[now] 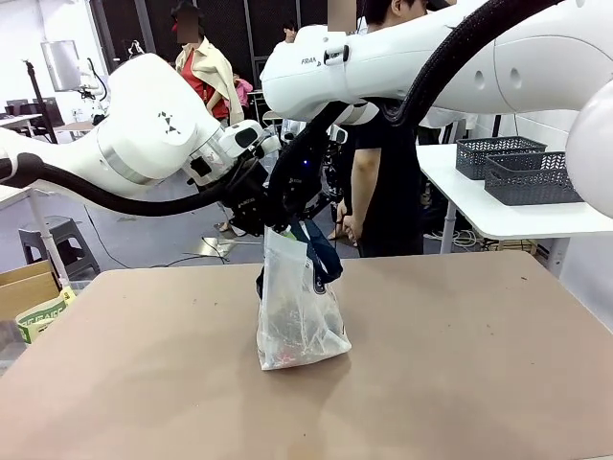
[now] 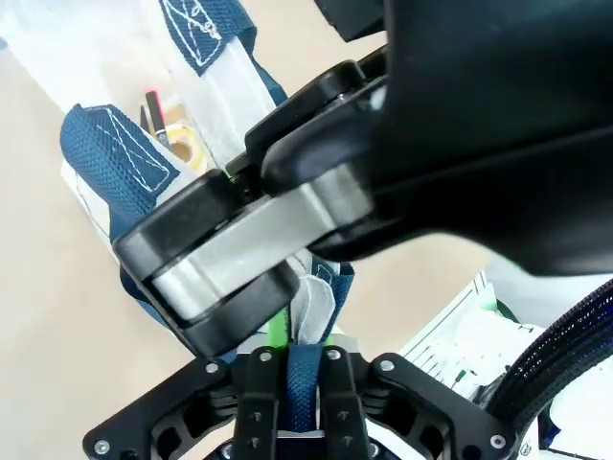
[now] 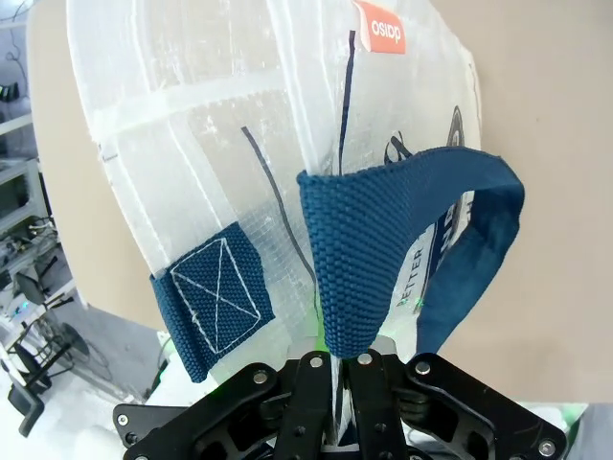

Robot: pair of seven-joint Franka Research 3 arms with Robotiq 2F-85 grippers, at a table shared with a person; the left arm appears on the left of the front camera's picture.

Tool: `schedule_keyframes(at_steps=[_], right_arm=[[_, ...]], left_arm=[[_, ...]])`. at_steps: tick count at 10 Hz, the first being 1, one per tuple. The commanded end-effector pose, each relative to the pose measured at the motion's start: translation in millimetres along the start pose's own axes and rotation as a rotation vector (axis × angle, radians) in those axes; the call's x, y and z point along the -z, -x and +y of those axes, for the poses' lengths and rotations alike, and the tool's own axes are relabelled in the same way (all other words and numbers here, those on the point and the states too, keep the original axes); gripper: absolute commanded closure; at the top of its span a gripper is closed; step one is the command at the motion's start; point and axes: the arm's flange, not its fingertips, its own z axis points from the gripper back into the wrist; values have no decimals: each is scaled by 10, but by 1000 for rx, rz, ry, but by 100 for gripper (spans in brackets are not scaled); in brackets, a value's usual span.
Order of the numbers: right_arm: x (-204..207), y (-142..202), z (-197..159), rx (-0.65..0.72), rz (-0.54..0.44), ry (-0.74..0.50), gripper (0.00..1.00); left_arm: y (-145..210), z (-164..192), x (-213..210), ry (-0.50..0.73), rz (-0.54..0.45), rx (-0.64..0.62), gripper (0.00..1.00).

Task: Transfer purchased items from the store into the shopping bag.
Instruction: Move the Reusable shopping bag to the right side of the table.

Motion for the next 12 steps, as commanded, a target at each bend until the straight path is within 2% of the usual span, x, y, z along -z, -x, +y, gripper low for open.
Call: schedule_keyframes(at_steps=[1, 6, 7, 11, 12], right_arm=[[-8, -24, 32, 3, 16, -42, 100], [-25, -26, 4, -16, 8, -62, 100], [-35, -29, -17, -35, 16, -94, 93], [-136, -32, -244, -16, 3, -143, 16], [-152, -42, -321, -3, 1, -151, 0]], left_arm=[[24, -54, -48, -31, 9, -15, 100], [57, -80, -53, -27, 16, 8, 100], [69, -88, -51, -35, 12, 25, 100], [5, -13, -15, -15, 1, 8, 100], [5, -13, -15, -15, 1, 8, 100]])
